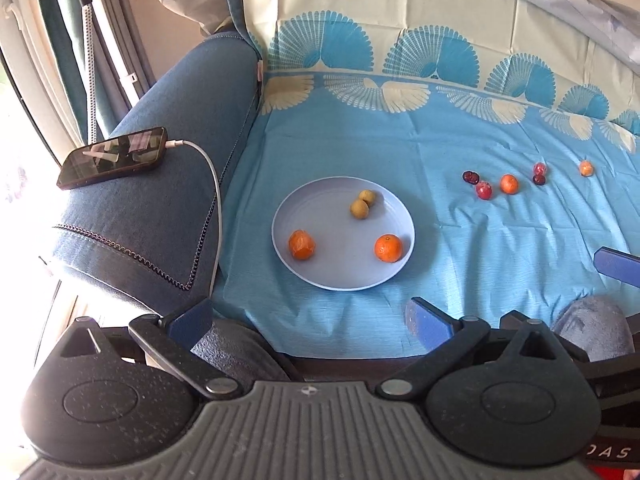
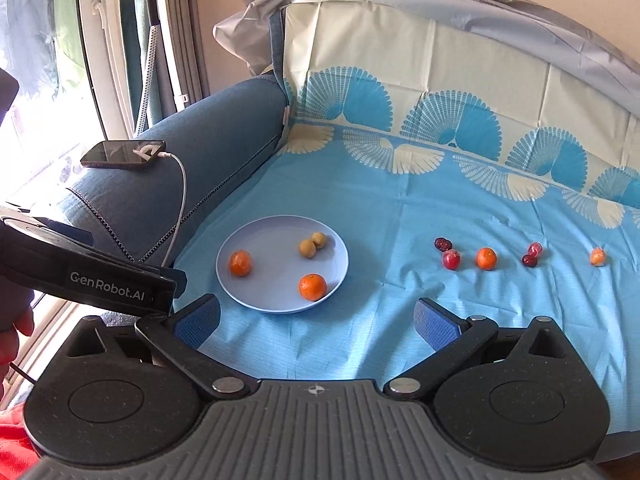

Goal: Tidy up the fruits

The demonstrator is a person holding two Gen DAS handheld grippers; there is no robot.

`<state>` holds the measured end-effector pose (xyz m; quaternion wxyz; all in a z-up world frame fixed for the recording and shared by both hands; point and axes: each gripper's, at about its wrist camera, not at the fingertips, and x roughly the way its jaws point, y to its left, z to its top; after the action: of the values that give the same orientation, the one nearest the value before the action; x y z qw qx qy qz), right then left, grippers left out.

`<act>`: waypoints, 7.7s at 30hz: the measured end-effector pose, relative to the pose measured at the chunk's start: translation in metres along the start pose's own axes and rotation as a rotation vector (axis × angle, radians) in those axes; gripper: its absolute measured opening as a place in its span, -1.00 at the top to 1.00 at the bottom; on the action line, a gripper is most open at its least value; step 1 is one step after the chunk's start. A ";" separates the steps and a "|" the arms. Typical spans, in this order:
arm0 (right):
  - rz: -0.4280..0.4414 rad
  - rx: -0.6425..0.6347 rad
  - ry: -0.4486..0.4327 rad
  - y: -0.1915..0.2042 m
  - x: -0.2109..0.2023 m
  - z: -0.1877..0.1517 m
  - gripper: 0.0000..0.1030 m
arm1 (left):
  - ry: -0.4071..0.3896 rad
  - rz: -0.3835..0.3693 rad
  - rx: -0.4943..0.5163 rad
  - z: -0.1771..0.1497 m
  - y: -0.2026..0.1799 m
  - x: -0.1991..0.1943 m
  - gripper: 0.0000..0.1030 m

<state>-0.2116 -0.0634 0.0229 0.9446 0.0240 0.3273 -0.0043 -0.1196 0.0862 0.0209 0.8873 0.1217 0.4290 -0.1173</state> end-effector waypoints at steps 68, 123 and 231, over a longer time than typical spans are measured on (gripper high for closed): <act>-0.198 0.301 0.041 -0.134 0.051 -0.018 -0.99 | 0.122 -0.051 0.168 0.057 -0.094 0.092 -0.99; -0.376 0.349 -0.079 -0.252 0.133 -0.001 0.37 | -0.031 -0.273 0.128 0.117 -0.150 0.141 0.42; 0.005 0.054 0.057 -0.021 0.115 0.033 0.37 | -0.032 -0.110 -0.074 0.065 0.028 0.105 0.42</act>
<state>-0.1012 -0.0846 -0.0230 0.9340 0.0503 0.3537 -0.0099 0.0002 0.0816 -0.0197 0.8902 0.0632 0.4248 -0.1518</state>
